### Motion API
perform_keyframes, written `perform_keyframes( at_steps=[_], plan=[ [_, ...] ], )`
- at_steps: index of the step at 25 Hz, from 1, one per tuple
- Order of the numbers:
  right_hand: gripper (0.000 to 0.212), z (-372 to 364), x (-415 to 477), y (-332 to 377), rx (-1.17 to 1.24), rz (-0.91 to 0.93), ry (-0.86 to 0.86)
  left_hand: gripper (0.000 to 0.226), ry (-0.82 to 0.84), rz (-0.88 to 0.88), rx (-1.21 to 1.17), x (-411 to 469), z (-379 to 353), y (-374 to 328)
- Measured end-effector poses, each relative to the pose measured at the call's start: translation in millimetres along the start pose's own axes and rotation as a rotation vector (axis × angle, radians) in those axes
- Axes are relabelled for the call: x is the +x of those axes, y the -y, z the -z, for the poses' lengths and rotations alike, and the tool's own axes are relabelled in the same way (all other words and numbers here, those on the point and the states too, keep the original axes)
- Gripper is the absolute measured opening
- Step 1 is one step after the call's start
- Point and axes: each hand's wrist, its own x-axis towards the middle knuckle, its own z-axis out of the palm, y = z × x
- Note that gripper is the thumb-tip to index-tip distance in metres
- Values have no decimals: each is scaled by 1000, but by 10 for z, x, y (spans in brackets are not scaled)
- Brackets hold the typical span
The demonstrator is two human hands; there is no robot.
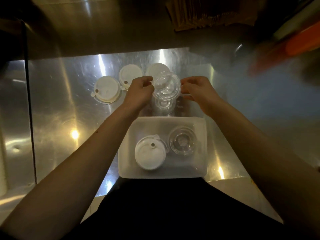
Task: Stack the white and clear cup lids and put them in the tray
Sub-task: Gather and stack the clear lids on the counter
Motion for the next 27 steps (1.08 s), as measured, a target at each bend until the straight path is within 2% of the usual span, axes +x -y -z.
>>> perform_keyframes(
  at_steps=[5,8,10,13,19,22,24,27],
  plan=[
    [31,341,18,-175,33,33,-98,49,82,-22,51,54,-326,-117],
    [31,497,44,-318,43,41,-117,37,164,-53,110,64,-523,-133],
    [26,563,65,-425,41,39,-129,34,205,-29,136,84,-627,-124],
    [26,607,108,-577,19,28,-157,17,250,13,142,113,-723,-103],
    [28,617,148,-766,-18,15,-194,19,228,37,166,139,-845,-24],
    [13,604,101,-744,-35,14,-190,20,223,37,160,133,-856,-14],
    [20,587,86,-731,-39,13,-193,22,211,38,153,123,-855,-3],
    [15,569,88,-738,-43,27,-194,23,225,67,111,93,-855,-5]
  ],
)
